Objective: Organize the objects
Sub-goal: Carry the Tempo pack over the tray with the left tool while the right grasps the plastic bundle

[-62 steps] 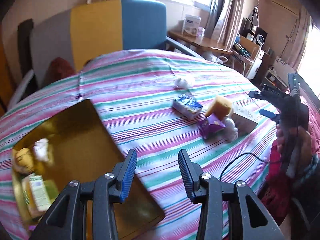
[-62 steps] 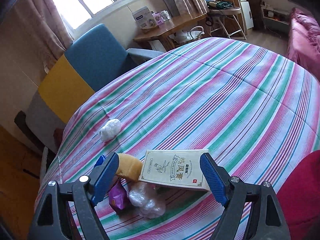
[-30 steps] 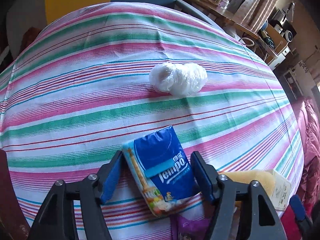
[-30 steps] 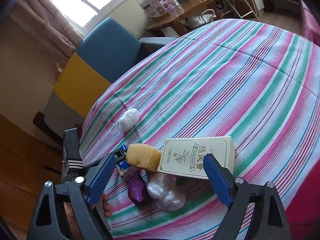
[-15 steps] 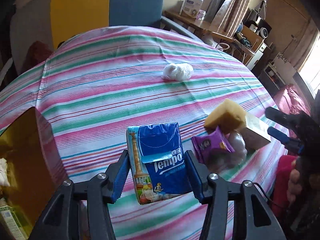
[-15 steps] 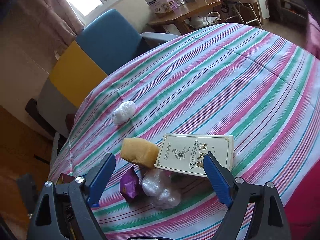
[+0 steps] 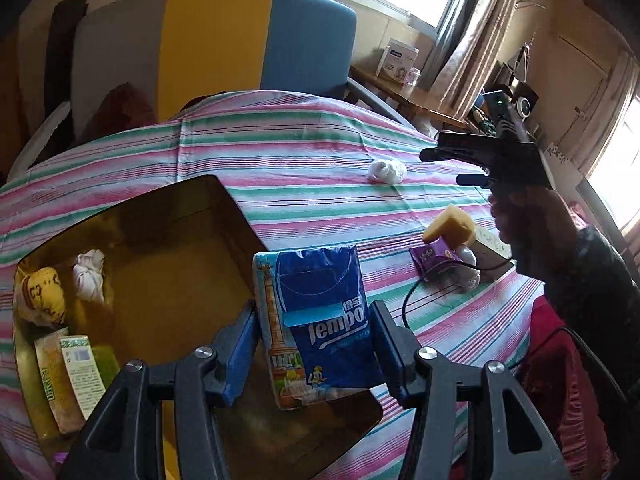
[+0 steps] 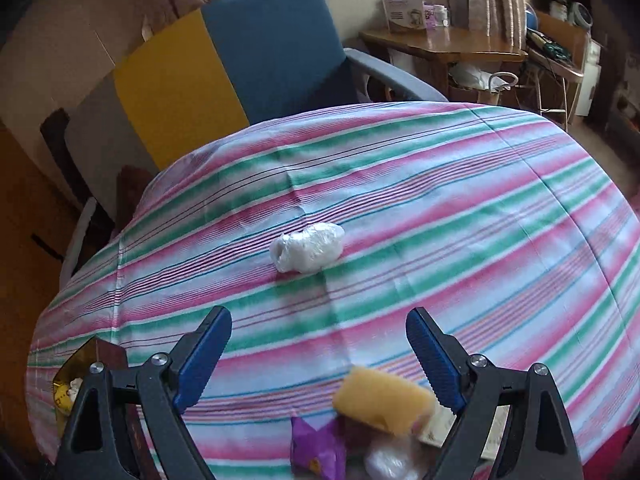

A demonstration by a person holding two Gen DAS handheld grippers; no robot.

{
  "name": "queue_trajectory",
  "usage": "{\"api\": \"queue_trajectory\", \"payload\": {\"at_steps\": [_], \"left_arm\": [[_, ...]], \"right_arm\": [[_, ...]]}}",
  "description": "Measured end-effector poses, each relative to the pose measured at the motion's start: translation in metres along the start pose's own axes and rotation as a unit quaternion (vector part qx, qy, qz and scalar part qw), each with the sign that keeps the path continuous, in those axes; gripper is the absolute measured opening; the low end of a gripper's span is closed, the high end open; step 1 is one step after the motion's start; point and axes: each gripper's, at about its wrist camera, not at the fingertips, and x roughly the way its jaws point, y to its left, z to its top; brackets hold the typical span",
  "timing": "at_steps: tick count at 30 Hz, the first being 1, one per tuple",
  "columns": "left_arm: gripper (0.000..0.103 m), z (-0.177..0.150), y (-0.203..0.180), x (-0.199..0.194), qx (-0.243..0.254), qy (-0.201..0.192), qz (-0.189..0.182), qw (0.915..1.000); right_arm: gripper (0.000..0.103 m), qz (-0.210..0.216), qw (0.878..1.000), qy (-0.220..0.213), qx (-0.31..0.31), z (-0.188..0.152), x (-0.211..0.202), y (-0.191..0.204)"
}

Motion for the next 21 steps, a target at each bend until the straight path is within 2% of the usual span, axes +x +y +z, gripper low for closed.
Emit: {"api": "queue_trajectory", "payload": {"at_steps": [4,9,11,12,15,17,21], "left_arm": [[0.055,-0.011,0.026,-0.013,-0.021,-0.005,0.011,0.9997],[0.055,-0.022,0.052,-0.017,-0.055,0.002,0.017,0.9983],[0.055,-0.026,0.059,-0.016,-0.068,0.006,0.019,0.9975],[0.055,-0.027,0.061,-0.014,-0.072,0.008,0.019,0.9972],[0.055,-0.031,0.064,-0.014,-0.08,0.008,0.018,0.9966],[0.055,-0.032,0.063,-0.014,-0.084,0.005,0.017,0.9963],[0.055,-0.036,0.06,-0.02,-0.086,-0.005,0.016,0.9962]], "right_arm": [[0.089,-0.052,0.997,0.035,-0.035,0.027,0.051,0.025],[0.088,-0.095,0.99,0.083,-0.054,0.041,0.101,0.032],[0.071,-0.103,0.988,0.088,-0.07,0.041,0.11,0.036],[0.063,-0.103,0.988,0.088,-0.076,0.04,0.111,0.038],[0.058,-0.083,0.987,0.087,-0.103,0.031,0.103,0.047],[0.058,-0.069,0.987,0.08,-0.122,0.021,0.089,0.055],[0.058,-0.01,0.985,0.079,-0.156,-0.01,0.052,0.079]]}}
